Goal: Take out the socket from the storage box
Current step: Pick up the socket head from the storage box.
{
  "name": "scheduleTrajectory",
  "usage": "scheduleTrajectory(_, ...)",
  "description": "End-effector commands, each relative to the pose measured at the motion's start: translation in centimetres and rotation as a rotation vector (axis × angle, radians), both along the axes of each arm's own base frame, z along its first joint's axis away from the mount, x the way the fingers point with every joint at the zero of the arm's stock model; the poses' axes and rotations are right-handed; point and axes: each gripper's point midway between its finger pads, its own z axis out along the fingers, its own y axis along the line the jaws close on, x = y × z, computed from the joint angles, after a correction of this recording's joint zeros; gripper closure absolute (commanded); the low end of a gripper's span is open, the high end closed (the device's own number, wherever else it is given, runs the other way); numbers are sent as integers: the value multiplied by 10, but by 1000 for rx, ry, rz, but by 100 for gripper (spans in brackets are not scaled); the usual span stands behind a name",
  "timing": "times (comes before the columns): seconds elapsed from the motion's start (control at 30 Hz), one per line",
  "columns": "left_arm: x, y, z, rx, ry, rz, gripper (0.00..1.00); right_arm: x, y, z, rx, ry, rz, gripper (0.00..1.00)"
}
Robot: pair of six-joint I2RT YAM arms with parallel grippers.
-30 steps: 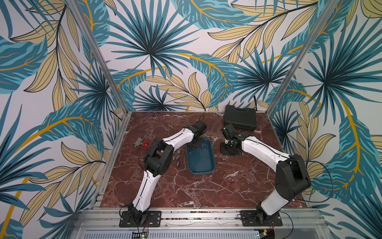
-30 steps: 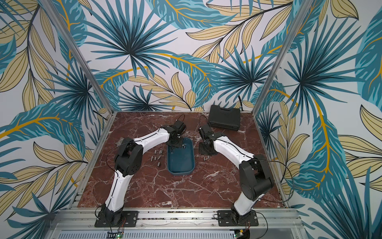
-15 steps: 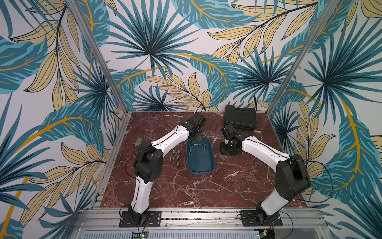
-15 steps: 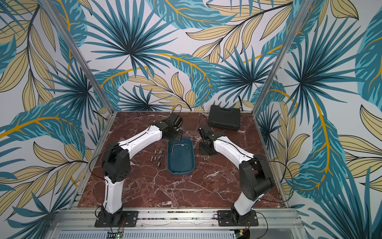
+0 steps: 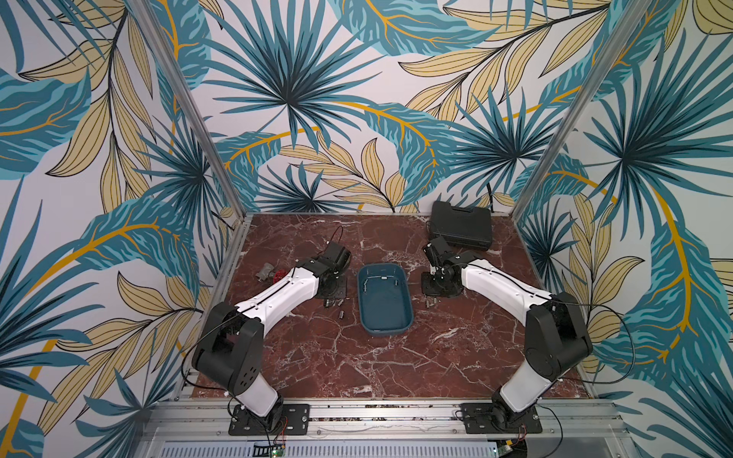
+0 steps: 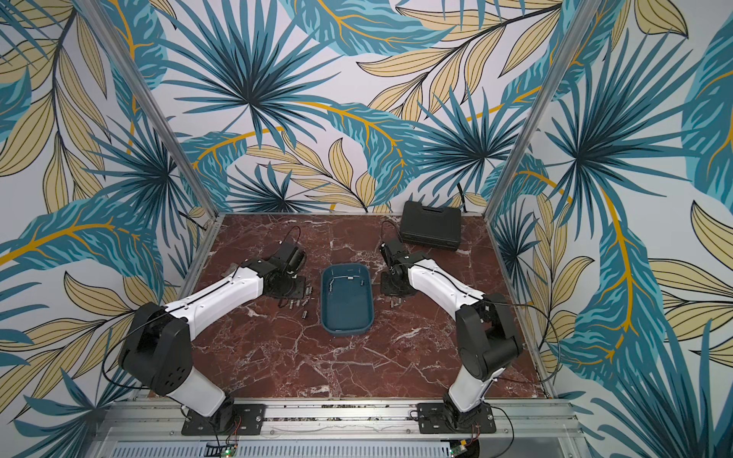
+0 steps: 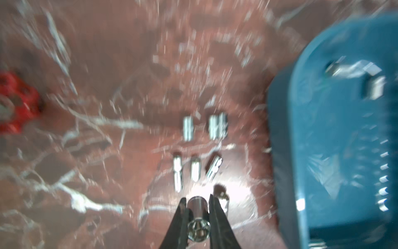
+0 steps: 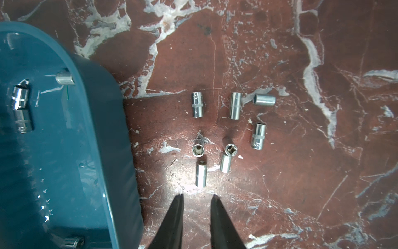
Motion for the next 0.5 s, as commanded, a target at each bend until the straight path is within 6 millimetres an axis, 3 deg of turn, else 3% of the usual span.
scheduleTrajectory(0.0,-10,-2,-13,-71,10,54,83,0,1,-4,-4,16,8,75)
scheduleTrajectory(0.2,-21,2,-40,-61,60,75,83,-2,0,-5,-6,19,4,75)
scheduleTrajectory(0.47,-20,1,-55,-42,90,67,83,-3,-2,-4,-11,19,-2,75)
